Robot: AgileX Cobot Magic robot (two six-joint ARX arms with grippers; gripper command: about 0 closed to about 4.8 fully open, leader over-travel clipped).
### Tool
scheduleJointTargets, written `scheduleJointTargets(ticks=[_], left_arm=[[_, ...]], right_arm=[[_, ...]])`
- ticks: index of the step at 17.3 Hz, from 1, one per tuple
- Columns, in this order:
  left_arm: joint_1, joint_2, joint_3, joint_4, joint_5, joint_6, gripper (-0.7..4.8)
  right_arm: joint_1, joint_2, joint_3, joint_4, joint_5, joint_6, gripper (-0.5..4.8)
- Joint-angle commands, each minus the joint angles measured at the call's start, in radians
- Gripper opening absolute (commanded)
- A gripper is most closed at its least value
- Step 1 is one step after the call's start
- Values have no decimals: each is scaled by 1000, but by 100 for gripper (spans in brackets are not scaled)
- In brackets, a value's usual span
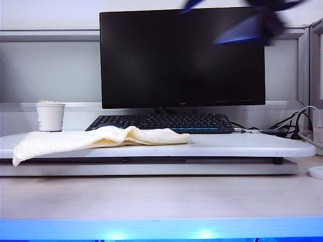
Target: Wipe the tabletop with a clean cloth to remove dust and stains.
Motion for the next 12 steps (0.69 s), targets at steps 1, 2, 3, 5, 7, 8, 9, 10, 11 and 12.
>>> scheduleJointTargets(ticks=[1,2,3,5,7,8,9,10,11,12], left_arm=[[1,0,0,-19,12,-6,-5],[1,0,-1,-19,12,-5,-5],[1,0,0,-19,12,-6,-5],[1,0,-1,-19,12,-5,-5],[1,0,-1,-19,12,-5,-5],[1,0,-1,-19,11,-5,-5],[1,0,-1,-19,12,-5,-5],[1,0,-1,-19,11,-5,-5],[1,0,-1,-19,5,-5,-5],[1,0,-1,-19,5,-5,-5]], right_arm=[[32,115,89,11,-5,-1,479],[44,185,137,11,-17,-2,479],[52,217,157,11,-22,-1,479],[81,372,266,-13,-32,-1,479],[89,450,335,-55,-37,-1,479],[102,564,445,-100,-54,-1,479],[106,608,492,-123,-54,-1,479],[109,666,553,-150,-54,-1,479],[118,750,637,-180,-54,-1,479],[118,776,661,-185,-54,-1,479]])
